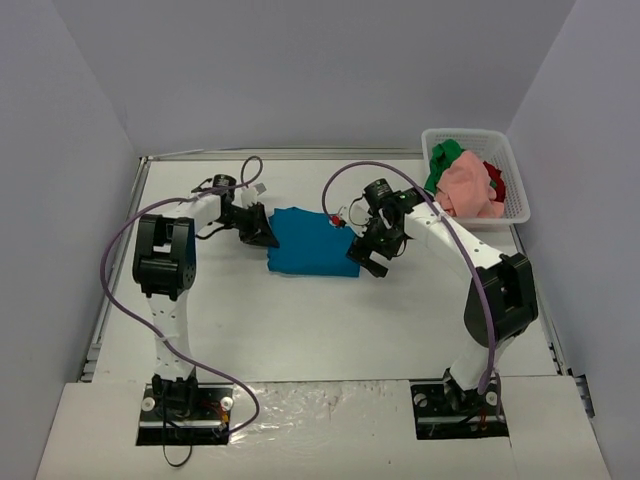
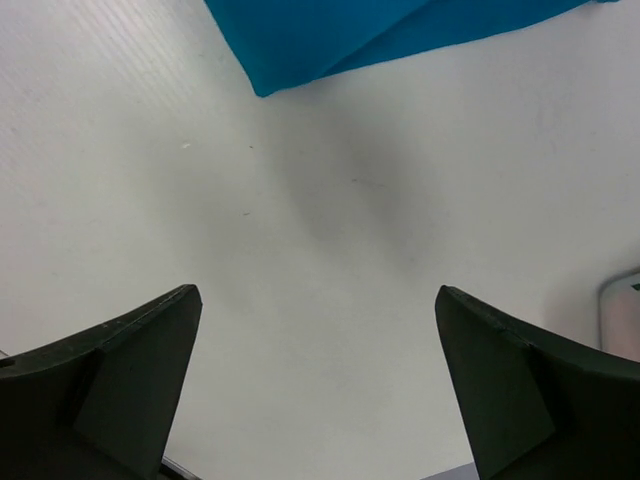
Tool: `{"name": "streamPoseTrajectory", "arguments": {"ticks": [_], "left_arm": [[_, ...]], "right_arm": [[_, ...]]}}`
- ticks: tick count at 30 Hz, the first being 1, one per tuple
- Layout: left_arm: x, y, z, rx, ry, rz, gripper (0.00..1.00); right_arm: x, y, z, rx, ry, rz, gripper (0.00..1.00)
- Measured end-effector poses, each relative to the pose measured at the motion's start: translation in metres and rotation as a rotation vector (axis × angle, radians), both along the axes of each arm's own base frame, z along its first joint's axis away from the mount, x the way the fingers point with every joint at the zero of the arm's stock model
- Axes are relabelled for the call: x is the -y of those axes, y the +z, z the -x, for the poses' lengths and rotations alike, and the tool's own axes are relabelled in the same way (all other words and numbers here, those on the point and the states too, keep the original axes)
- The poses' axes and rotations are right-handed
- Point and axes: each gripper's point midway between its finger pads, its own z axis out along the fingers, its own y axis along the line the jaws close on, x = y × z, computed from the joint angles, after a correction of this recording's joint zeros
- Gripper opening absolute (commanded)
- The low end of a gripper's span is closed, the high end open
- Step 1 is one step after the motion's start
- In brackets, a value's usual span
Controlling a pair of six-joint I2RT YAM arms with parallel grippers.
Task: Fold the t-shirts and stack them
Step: Put the neatly folded tshirt into the corner of the board with the left arm
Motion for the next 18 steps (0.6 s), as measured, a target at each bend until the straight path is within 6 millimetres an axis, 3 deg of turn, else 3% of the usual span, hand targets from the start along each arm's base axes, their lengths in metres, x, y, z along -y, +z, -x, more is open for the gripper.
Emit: {"name": "streamPoseTrajectory", "arguments": {"ticks": [4, 8, 13, 18], "left_arm": [[-0.024, 0.001, -0.01, 0.043, 0.002, -0.117, 0.02], [-0.059, 0.017, -0.034, 0.103, 0.033, -0.22, 0.02], [-0.128, 0.032, -0.073, 0.192, 0.119, -0.354, 0.03], [-0.196, 0.019, -0.092, 0.174, 0.182, -0.426, 0.02]], "right_arm": [[-0.008, -0.005, 0.008, -0.04, 0.009, -0.042, 1.0], [-0.011, -0.011, 0.01, -0.069, 0.006, -0.058, 1.0], [-0.008, -0.025, 0.01, -0.113, -0.016, -0.046, 1.0], [-0.002, -0.031, 0.013, -0.136, -0.031, -0.046, 1.0]]}}
